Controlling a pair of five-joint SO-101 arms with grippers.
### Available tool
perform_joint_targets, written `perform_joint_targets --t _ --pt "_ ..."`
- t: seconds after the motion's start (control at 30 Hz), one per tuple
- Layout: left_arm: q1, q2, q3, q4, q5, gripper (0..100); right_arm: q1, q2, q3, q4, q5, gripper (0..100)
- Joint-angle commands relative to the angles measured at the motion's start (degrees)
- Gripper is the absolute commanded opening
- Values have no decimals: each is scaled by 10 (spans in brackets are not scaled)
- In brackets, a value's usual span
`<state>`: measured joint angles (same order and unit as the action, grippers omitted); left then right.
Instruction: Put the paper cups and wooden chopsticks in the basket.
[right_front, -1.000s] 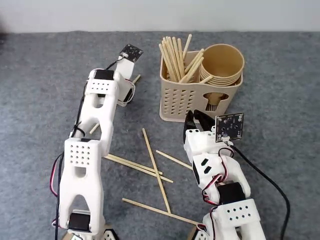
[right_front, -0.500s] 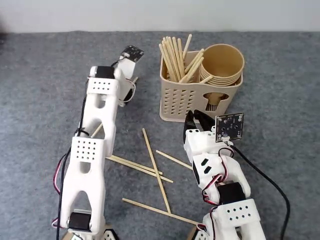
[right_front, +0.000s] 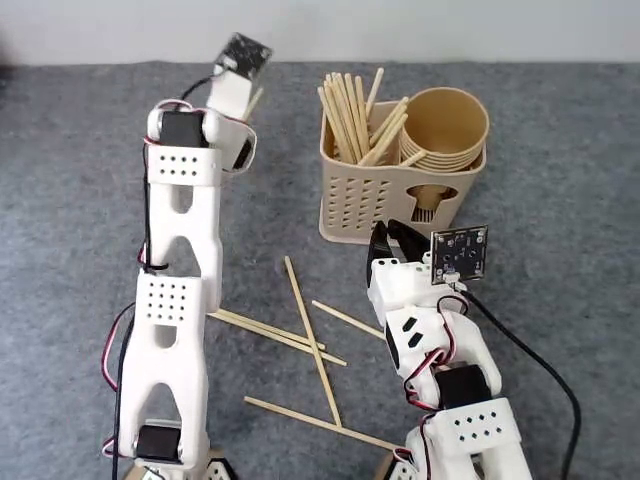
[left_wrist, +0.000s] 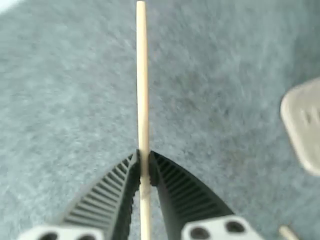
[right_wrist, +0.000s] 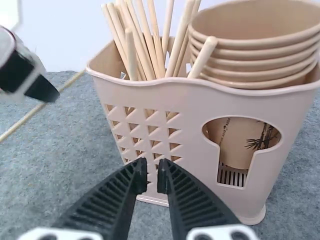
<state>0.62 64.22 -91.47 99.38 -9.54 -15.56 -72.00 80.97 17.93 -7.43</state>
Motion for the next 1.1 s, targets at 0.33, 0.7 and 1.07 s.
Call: perform_joint_targets --t 0.33,0.7,1.07 --pt "18 -253 -43 12 185 13 5 2 -6 -11 0 53" --pt "84 -381 -40 13 234 12 7 2 -6 -11 0 53" --pt "130 -541 25 14 233 12 5 2 -6 -10 0 53"
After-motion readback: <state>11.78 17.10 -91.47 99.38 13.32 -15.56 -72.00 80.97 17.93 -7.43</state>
